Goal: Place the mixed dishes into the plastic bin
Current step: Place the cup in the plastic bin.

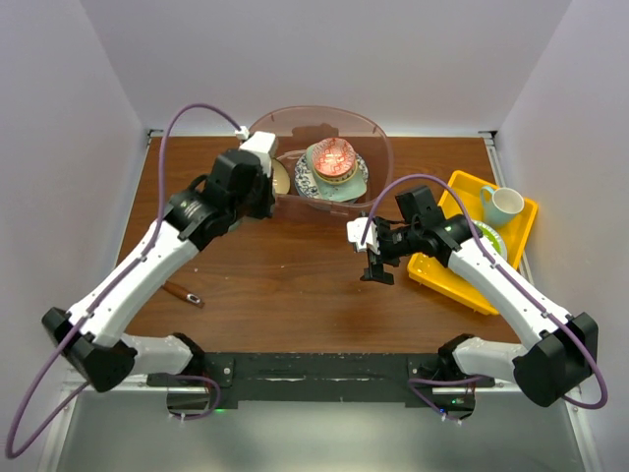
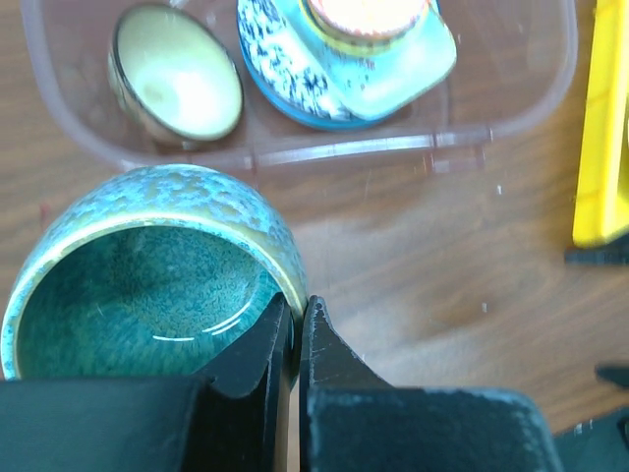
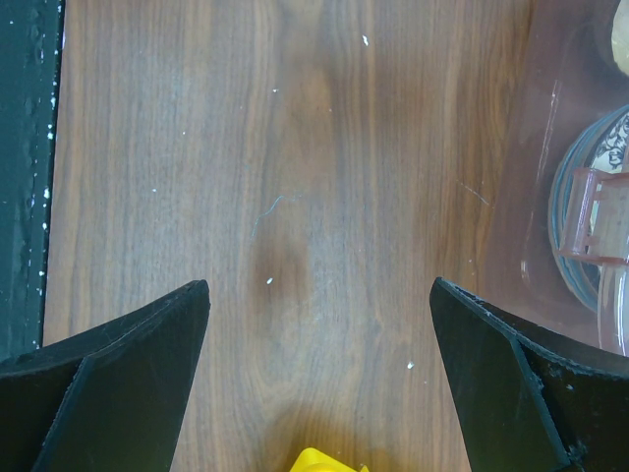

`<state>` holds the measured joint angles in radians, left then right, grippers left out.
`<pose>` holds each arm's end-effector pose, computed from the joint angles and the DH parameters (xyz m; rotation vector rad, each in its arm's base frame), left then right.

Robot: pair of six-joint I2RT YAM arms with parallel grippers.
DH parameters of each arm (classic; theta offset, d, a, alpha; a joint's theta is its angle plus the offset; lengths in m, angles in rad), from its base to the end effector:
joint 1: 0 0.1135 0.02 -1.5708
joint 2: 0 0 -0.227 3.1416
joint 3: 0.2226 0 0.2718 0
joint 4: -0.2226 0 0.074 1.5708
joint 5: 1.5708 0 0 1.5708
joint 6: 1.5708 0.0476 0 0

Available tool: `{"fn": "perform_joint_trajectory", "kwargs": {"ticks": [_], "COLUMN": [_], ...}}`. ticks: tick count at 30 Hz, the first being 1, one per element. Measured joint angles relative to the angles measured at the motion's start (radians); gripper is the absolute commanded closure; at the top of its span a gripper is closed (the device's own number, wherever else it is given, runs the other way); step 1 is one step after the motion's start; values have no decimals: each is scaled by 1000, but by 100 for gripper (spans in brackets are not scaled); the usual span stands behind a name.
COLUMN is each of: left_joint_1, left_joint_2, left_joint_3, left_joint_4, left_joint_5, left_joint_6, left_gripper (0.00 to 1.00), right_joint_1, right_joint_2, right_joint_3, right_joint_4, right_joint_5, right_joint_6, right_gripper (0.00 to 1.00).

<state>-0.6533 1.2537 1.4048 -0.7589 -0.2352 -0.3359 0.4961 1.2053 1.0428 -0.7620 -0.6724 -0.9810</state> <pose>0.2458 -0.1741 0.3597 0.2109 2.1661 -0.3129 0.2296 0.1580 0.2530 -1.7481 1.5201 0.5956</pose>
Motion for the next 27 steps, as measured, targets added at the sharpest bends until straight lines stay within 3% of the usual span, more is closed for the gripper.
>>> {"fn": "perform_joint_trajectory", "kwargs": {"ticks": [9,18,27], "left_joint_1": [129,142,147], "left_joint_2": [292,566,744], "left_joint_3": [256,515,623], "left_joint_4": [40,69,89], "left_joint_5": [32,64,56], "left_joint_6": [40,87,140], "left_gripper": [100,100,100], "right_joint_1": [0,0,0], "right_joint_2": [0,0,0], "right_joint_3": [0,0,0], "right_joint_4": [0,0,0], "right_joint_5": [0,-1,-1], "right_joint_6": [-1,-4,-6], "right_gripper": [2,2,2]}}
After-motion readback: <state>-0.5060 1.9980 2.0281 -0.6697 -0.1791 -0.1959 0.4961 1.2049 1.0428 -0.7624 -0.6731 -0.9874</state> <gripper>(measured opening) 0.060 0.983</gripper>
